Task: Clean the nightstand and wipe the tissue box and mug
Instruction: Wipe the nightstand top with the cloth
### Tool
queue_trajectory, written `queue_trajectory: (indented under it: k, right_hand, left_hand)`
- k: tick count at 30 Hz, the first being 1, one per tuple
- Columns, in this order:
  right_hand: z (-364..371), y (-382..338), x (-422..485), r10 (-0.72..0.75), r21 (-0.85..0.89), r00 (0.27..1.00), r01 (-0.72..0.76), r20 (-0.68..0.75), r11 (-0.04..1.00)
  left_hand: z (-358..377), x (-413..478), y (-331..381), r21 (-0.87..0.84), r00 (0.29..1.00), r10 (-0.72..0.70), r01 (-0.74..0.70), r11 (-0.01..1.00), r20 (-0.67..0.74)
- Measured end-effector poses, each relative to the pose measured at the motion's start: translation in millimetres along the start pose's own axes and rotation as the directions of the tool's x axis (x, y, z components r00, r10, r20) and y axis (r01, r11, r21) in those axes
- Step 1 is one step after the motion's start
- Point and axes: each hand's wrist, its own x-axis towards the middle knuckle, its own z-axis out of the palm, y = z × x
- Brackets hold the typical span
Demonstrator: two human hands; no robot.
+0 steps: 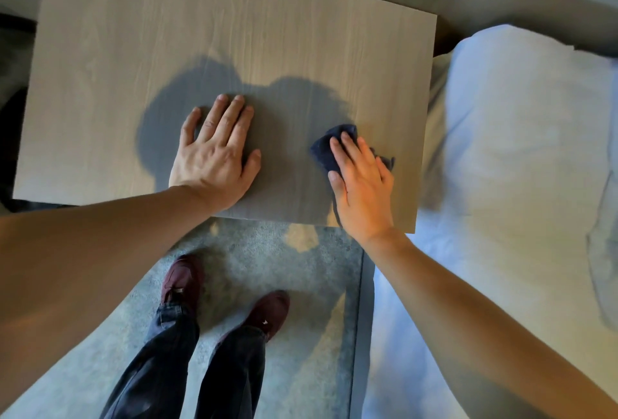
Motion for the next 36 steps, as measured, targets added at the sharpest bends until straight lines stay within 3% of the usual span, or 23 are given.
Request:
queue_trajectory:
  k: [16,22,25,31,36]
  right_hand:
    - [26,-22,-95,-0.021,0.240,0.993,0.049,-0.118,0.970]
    - [-6,-26,-110,-0.060,0.308,0.997,0.044,0.040,0.950]
    - [-26,-30,-98,0.007,0.397,0.998,-0.032,0.063,0.917]
    - [-29,-34,-49,0.277,0.406,0.946,-0.191,-0.165,0.894]
    - [11,-50,-35,0.378,0.202,0.914,-0.346,-0.147,0.916]
  left_hand:
    - [-1,-3,-2,-0.023,1.000,0.030,-0.030,0.999,0.003]
    - [-13,-5,-11,-0.087,0.995,0.090,-0.085,0.993,0.052]
    - [-24,-11,-21,-0.125,0.988,0.118,-0.105,0.987,0.099]
    - [-28,-47,-69,-0.046,0.991,0.009,-0.003,0.999,0.131]
    - [-15,-60,-93,0.008,0.993,-0.067,0.066,0.998,0.099]
